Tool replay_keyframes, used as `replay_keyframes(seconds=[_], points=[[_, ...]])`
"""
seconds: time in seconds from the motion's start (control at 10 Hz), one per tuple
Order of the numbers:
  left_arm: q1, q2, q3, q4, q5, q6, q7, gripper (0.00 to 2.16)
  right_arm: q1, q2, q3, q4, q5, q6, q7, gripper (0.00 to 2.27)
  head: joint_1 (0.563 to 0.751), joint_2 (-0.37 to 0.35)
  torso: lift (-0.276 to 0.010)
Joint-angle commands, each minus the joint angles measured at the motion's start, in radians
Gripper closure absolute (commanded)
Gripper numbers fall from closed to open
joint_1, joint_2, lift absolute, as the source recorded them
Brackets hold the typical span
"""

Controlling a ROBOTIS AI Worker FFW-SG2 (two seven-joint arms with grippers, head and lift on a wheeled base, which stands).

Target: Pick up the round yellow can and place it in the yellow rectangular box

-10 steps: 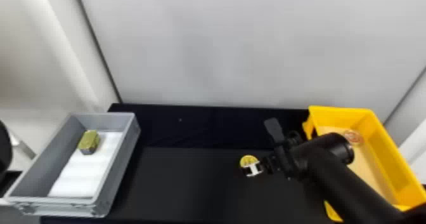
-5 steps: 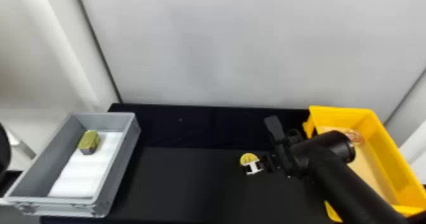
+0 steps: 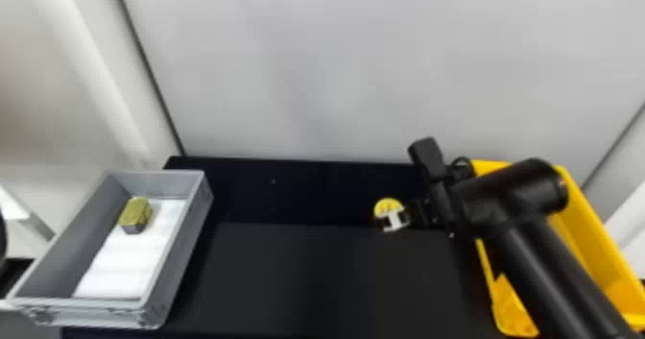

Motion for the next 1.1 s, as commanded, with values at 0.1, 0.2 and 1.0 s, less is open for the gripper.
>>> replay_keyframes(seconds=[0.1,0.2,1.0], points=[[0.012,0.009,0.012,-0.010,0.001,0.009,-0.001,0.18,-0.031,-0.021,-0.045,-0.336,0.059,0.125,-0.010,0.77,0.694,0.054,-0.003],[0.012,0.009,0.012,-0.010,0.003,0.009,-0.001,0.18,-0.045,-0.025,-0.074,-0.416,0.061,0.146,-0.025,0.77,0.694,0.054,-0.003],[0.012,0.021,0.015,-0.022,0.003,0.034,-0.002,0.18,-0.145,-0.120,-0.226,-0.609,0.254,0.143,-0.074,0.77,0.694,0.054,-0.003]])
